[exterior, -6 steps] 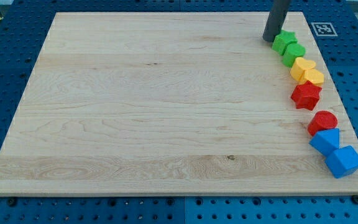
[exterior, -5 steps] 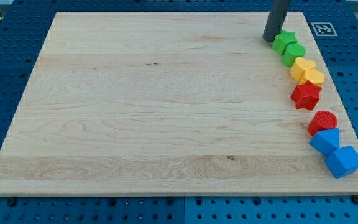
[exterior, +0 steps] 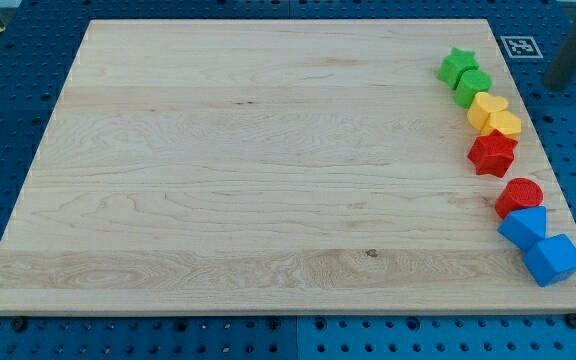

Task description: Move your arm towards the center right

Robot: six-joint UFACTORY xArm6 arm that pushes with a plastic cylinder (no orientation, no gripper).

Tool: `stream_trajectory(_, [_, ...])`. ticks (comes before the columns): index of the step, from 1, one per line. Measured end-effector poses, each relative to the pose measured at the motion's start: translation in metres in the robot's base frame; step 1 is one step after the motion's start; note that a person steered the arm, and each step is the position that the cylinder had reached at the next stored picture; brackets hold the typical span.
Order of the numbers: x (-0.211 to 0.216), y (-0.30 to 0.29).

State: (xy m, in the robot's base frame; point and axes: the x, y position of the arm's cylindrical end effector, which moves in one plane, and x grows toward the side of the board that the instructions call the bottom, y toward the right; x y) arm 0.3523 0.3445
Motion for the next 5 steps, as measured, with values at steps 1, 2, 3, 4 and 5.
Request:
stream_trajectory(1, [0.037,-0.006])
stream_trajectory(2, [0.027,-0.033])
stream_trajectory(3, [0.019,-0.039])
stream_trajectory(4, [0.032,-0.058])
stream_trajectory(5, [0.035,-0.056])
